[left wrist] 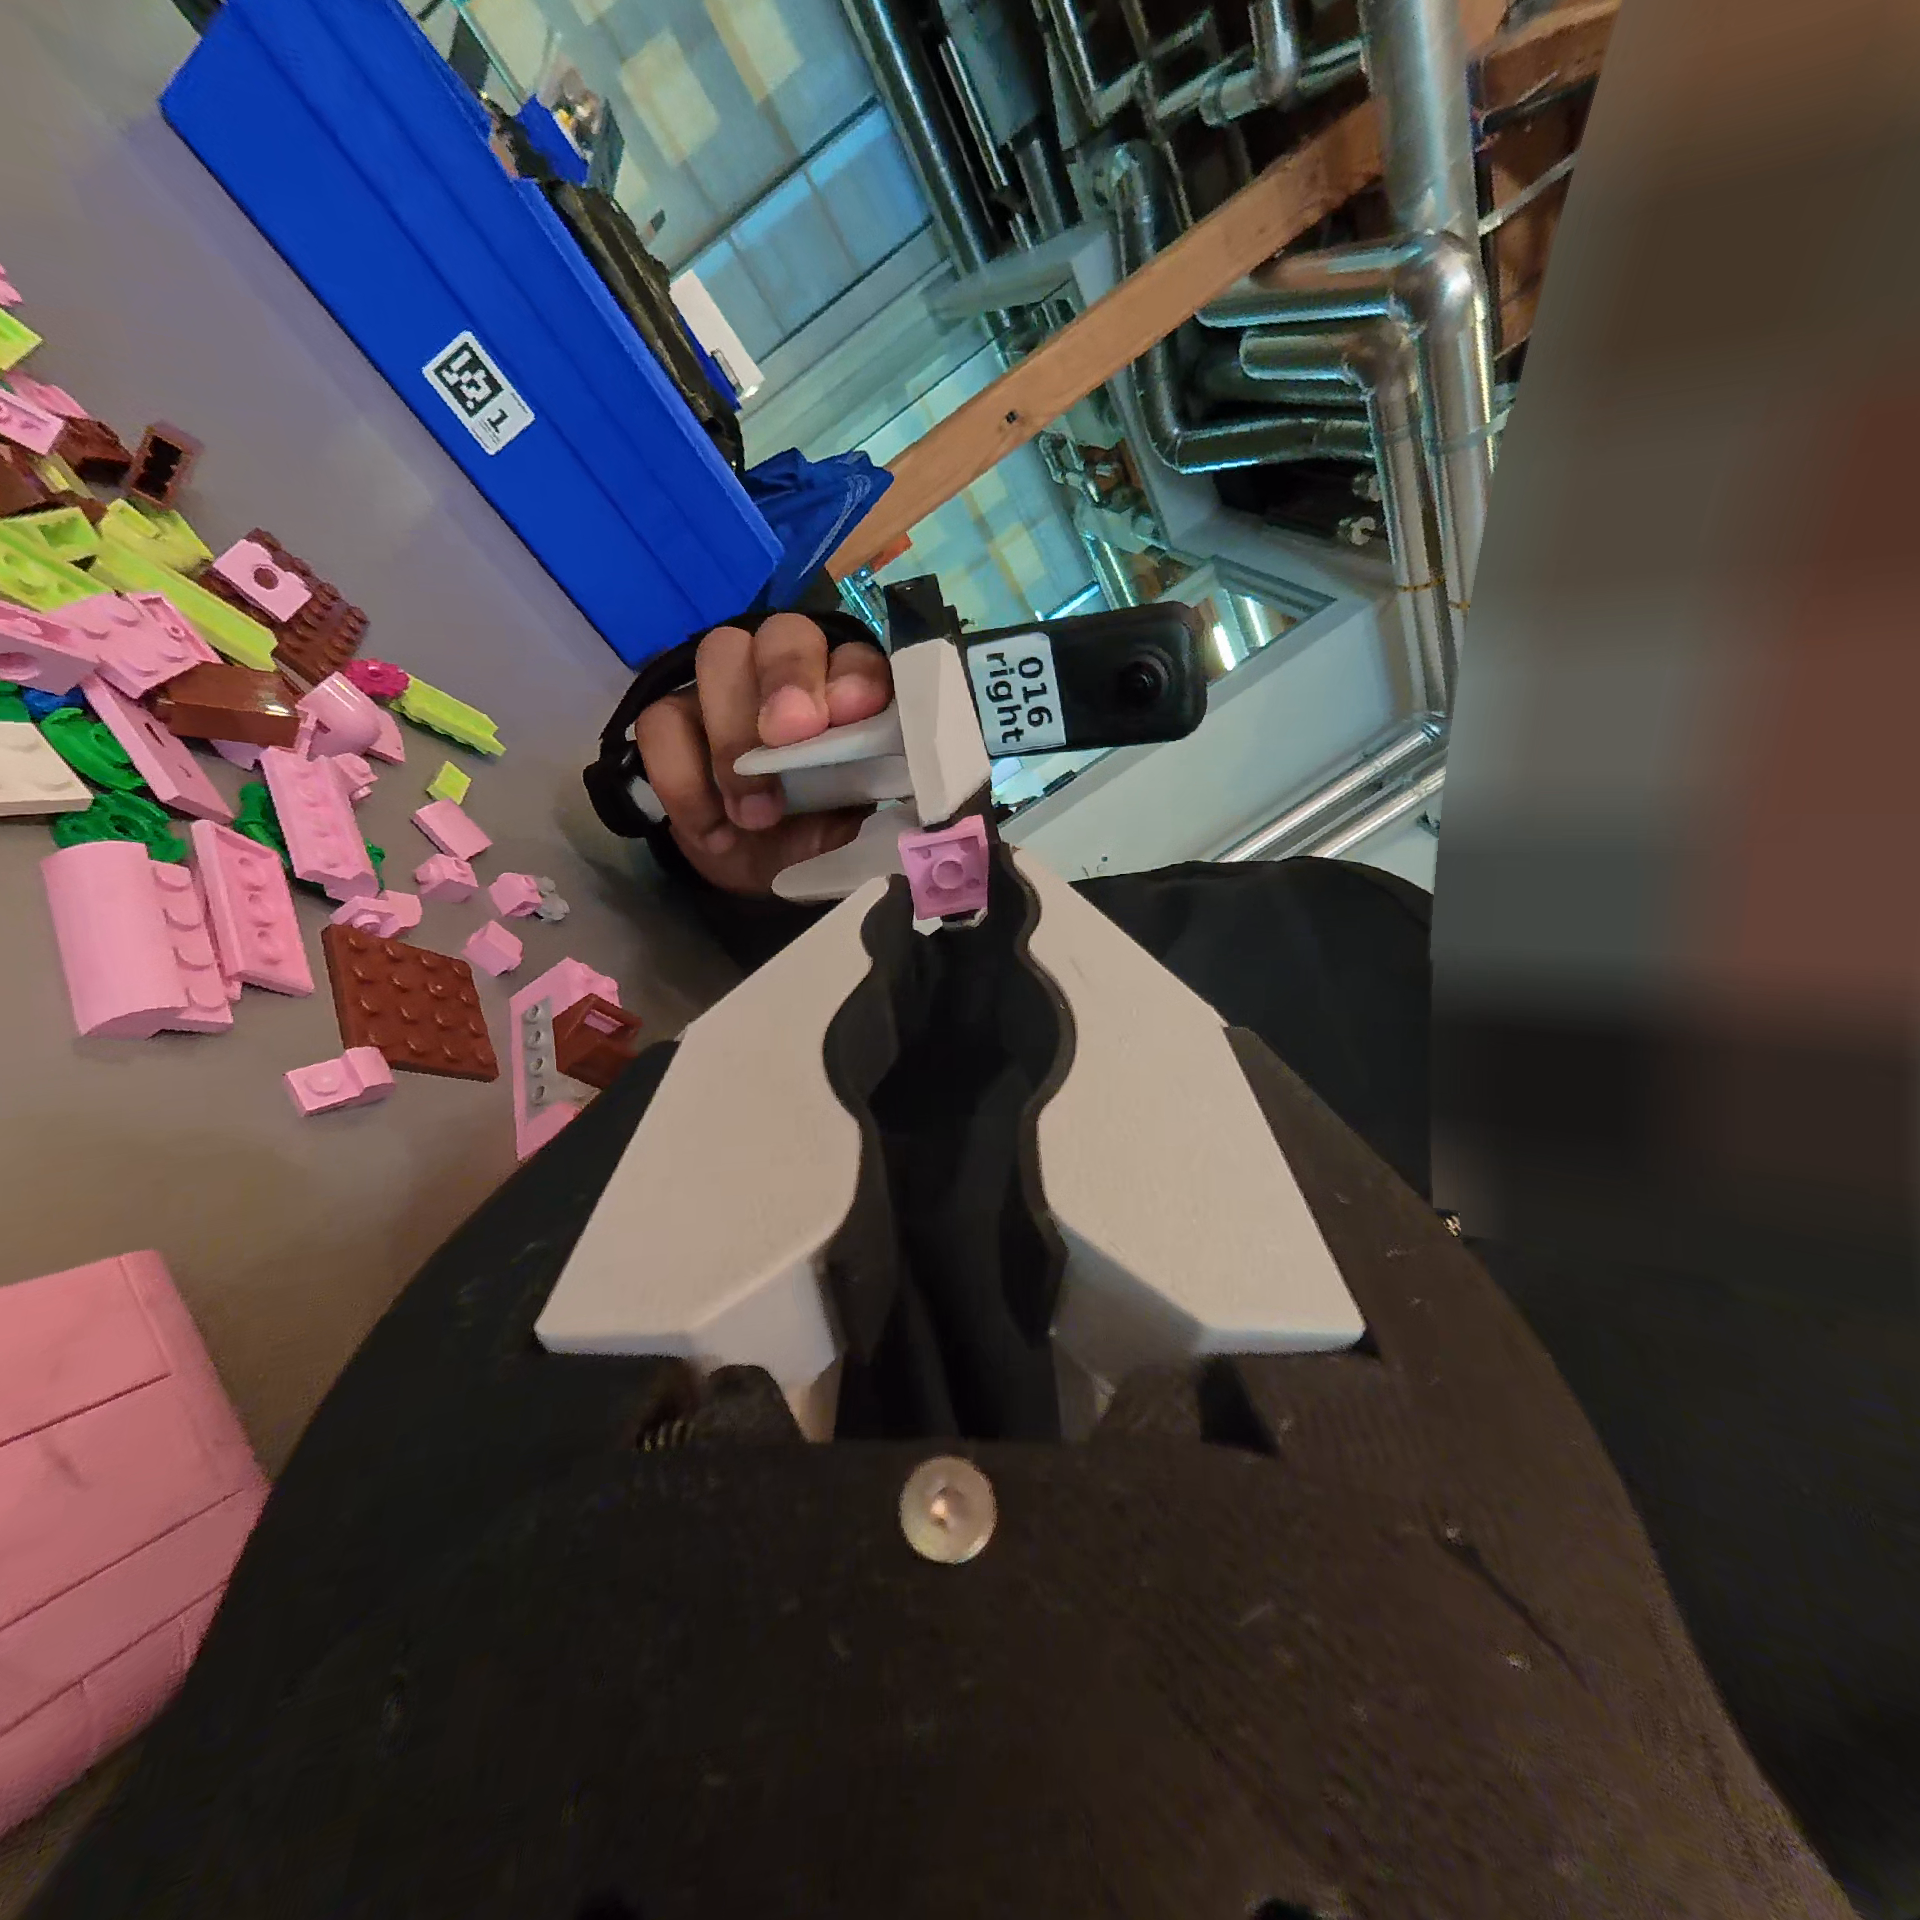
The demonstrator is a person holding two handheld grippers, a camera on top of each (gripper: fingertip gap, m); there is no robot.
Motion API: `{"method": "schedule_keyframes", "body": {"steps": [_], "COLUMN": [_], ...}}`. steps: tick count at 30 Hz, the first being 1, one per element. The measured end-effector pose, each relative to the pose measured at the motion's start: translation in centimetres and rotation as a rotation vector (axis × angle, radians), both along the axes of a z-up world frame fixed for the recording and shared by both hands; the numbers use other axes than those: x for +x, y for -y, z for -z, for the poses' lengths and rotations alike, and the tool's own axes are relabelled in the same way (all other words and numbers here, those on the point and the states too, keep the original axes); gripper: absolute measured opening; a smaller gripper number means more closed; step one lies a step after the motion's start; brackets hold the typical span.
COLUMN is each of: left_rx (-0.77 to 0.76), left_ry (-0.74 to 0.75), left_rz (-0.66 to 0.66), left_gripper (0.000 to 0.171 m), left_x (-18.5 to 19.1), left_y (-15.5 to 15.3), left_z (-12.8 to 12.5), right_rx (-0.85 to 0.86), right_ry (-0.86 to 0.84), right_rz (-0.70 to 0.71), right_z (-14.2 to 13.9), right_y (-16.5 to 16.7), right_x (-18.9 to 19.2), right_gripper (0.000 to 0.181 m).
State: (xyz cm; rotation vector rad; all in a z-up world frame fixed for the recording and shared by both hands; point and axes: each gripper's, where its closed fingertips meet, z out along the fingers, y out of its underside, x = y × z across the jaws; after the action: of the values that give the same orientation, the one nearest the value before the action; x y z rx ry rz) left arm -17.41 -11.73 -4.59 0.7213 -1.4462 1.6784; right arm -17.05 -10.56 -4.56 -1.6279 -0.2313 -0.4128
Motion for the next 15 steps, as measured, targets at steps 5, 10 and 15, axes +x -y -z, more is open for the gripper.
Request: {"method": "schedule_keyframes", "body": {"steps": [5,10,15], "left_rx": [-0.164,0.061,0.182], "left_ry": [-0.049,0.107,0.192], "left_rz": [-0.092,-0.230,-0.243], "left_gripper": [0.015,0.012,0.014], "left_x": [1.9,3.0,2.3], "left_y": [-3.8,-5.7,-3.1], "left_z": [-2.0,-1.1,-0.4], "right_rx": [0.134,0.241,0.158], "right_ry": [-0.061,-0.169,-0.147], "right_rz": [-0.002,0.014,0.052], "right_z": [-2.2,-3.5,-2.0], "right_y": [1.9,4.3,3.4], "right_x": [0.7,2.9,3.2], "right_gripper": [0.012,0.012,0.012]}}
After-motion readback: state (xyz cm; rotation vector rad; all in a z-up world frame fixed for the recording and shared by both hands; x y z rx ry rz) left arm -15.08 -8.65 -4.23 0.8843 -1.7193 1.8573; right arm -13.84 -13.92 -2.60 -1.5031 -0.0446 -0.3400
